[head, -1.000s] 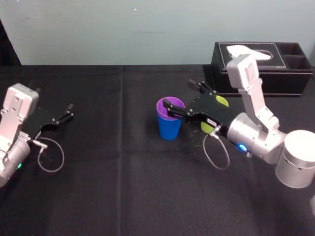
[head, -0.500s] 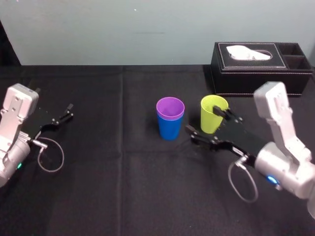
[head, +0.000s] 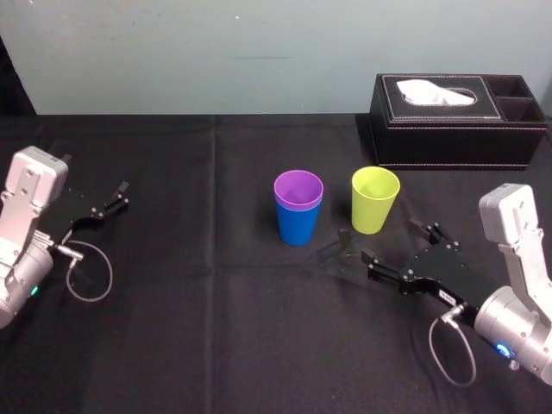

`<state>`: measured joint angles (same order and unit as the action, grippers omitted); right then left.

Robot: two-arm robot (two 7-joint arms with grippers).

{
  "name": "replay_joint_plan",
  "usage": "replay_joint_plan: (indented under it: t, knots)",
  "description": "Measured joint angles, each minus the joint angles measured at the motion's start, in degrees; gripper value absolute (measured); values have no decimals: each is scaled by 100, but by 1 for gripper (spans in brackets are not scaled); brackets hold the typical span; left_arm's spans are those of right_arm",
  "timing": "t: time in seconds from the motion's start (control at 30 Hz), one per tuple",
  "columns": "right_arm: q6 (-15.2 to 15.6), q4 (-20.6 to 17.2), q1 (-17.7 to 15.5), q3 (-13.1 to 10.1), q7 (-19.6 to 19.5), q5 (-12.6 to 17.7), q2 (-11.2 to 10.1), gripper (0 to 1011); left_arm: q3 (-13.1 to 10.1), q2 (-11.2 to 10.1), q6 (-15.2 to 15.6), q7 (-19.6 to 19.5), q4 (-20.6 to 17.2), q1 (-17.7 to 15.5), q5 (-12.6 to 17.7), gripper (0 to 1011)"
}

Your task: Stack the three plastic cups sequentially using one hand.

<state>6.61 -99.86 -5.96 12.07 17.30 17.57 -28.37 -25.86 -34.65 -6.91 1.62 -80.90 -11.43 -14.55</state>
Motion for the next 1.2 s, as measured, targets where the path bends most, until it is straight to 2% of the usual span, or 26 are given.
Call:
replay_joint_plan:
  t: [0.4, 0.7, 1.2]
  knots:
    - [-198, 510, 121, -88, -31, -78, 246, 1003, 0, 0, 0, 0, 0, 0, 0, 1011]
    - [-417, 1038, 490, -86, 22, -107, 493, 1003, 0, 0, 0, 0, 0, 0, 0, 1011]
    - [-487, 1753, 1123, 13, 184, -111, 716, 1003, 0, 0, 0, 0, 0, 0, 0, 1011]
